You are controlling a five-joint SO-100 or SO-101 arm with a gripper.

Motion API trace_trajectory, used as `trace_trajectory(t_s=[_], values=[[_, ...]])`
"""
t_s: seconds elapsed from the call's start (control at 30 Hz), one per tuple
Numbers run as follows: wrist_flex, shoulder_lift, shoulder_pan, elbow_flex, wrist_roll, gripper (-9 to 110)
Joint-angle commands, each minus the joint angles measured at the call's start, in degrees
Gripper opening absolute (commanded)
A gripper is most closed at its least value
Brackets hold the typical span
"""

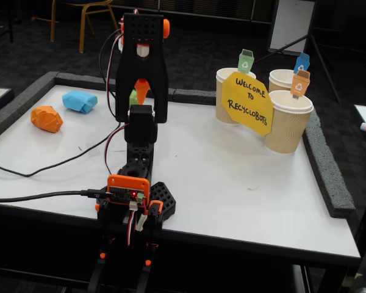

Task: Sort rubbish by color.

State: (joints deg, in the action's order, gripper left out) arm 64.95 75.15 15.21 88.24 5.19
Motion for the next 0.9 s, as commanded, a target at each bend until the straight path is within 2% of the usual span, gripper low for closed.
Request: trace_trajectory(t_s=[0.0, 0.27, 0.53, 0.87], values=[[1.8, -1.8, 2.6, -12.2, -0.2, 26], [2.5, -9.8, 4.1, -19.7, -0.2, 31], [0.1, -16.3, 3.3, -25.3, -0.2, 28], [-4.0, -19.2, 1.5, -27.8, -0.2, 4]])
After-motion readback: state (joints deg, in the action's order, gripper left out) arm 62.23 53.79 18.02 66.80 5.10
